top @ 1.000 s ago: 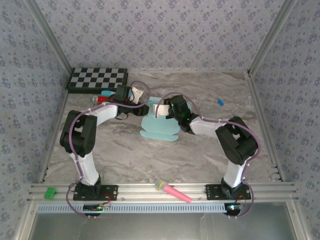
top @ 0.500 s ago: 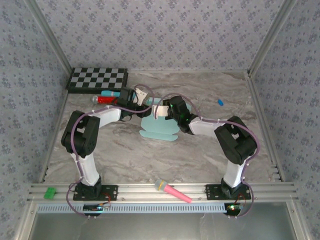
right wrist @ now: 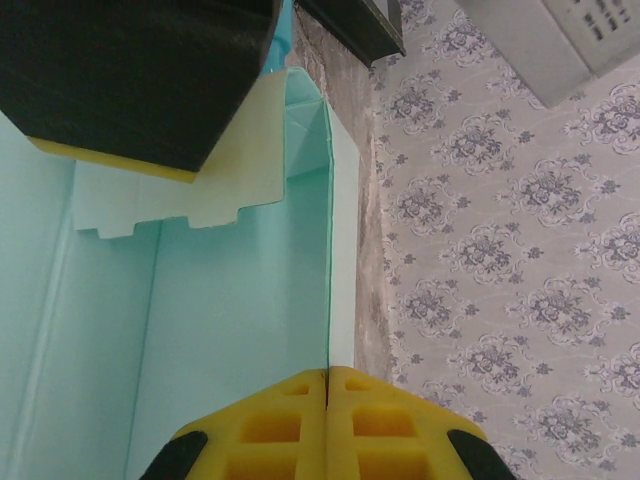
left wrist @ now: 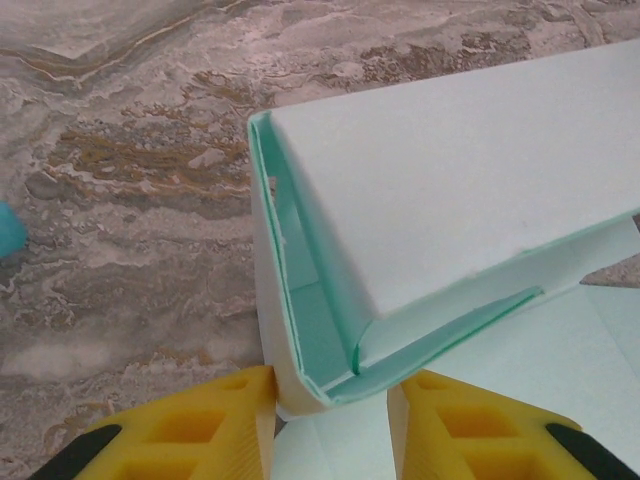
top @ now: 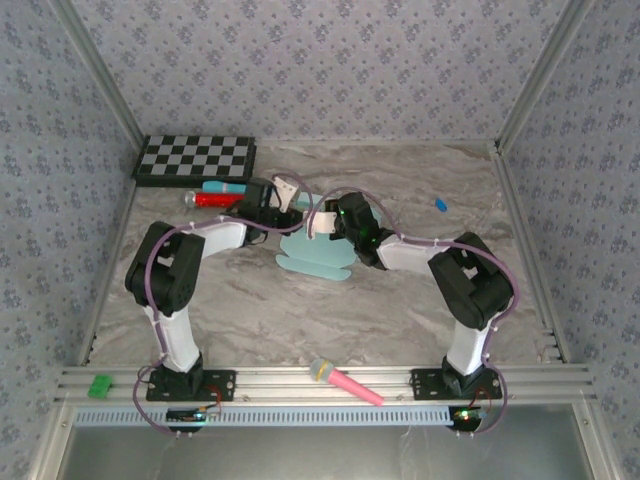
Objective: Fold the paper box
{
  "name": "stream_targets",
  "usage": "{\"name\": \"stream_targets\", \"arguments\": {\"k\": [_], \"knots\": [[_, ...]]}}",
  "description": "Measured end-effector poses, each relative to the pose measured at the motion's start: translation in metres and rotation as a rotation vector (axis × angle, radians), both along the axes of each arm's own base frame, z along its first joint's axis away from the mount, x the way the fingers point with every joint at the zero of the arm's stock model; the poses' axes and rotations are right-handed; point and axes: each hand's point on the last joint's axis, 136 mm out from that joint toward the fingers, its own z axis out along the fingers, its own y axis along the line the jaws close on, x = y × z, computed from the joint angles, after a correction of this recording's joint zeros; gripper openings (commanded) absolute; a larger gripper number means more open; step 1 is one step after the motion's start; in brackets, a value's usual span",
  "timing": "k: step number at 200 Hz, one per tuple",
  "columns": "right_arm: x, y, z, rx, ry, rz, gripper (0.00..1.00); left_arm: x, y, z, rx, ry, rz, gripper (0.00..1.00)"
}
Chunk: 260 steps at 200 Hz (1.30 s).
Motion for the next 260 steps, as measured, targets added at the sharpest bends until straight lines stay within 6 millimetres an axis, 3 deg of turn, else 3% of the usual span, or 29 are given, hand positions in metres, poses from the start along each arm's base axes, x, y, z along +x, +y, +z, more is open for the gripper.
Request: {"name": "stream_targets", "arguments": {"k": [29, 71, 84, 146, 198, 260], "knots": [[0.0, 0.0, 0.0, 0.0, 0.0, 0.0, 0.0, 0.004, -0.001, 0.0, -0.003, -0.018, 0.012, 0.25], [0.0, 0.0, 0.0, 0.0, 0.0, 0.0, 0.0, 0.007, 0.0, -0.001, -0.001, -0.027, 0.023, 0.22], [0.0, 0.0, 0.0, 0.001, 0.001, 0.0, 0.0, 0.008, 0.0, -0.001, 0.0, -0.027, 0.026, 0.15], [0.0, 0.001, -0.002, 0.0, 0.004, 0.0, 0.0, 0.009, 0.001, -0.003, 0.006, -0.028, 0.03, 0.23], [0.0, 0.001, -0.005, -0.003, 0.009, 0.0, 0.0, 0.012, 0.002, -0.005, 0.009, -0.041, 0.039, 0.06], [0.0, 0.004, -0.002, 0.006, 0.006, -0.002, 0.0, 0.013, 0.002, -0.006, 0.029, -0.055, 0.047, 0.0]]}}
